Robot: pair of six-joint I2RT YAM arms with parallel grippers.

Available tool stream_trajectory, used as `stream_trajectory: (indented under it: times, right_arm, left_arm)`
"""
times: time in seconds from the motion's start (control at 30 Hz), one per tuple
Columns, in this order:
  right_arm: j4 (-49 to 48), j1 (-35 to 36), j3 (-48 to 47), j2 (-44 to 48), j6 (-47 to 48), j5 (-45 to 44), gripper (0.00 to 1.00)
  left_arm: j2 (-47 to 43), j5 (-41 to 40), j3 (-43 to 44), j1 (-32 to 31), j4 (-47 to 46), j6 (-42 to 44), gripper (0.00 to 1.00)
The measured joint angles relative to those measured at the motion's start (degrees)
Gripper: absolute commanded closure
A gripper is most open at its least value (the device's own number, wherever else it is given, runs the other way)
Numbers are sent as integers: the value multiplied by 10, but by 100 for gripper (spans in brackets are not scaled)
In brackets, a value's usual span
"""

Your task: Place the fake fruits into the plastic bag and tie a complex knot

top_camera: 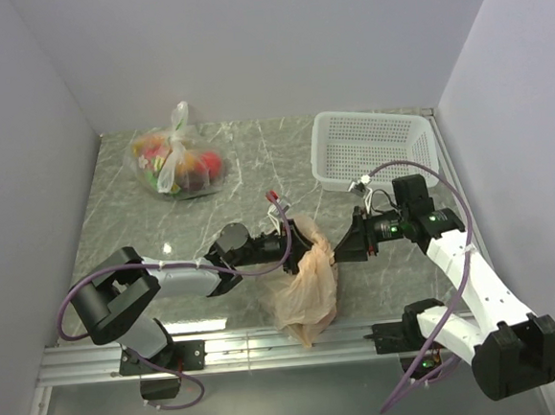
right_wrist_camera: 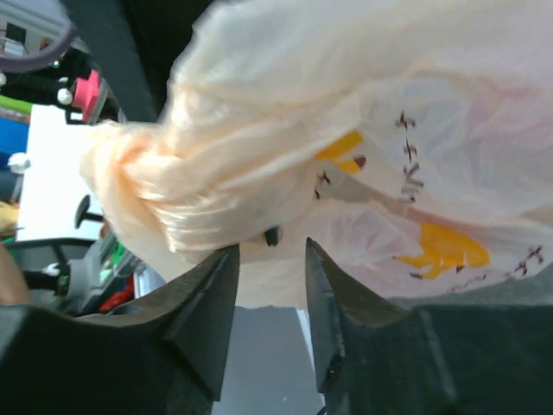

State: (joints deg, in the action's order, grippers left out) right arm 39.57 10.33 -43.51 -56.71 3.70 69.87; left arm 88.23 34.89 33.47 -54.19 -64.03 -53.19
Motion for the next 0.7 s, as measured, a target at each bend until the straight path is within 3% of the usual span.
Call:
stream_trajectory:
  times: [0.2,0.27,0.7]
  right_arm:
    - [-33,0,0,16,-16,-5,44]
    - [-37,-1,0,16,-17,-6,44]
    - [-81,-1,0,17,-55,5,42]
  left_arm:
    - [0,6,0,0,-7,-7,95]
    - [0,8,0,0,-11,-7,99]
    - [0,13,0,5,-36,-6,100]
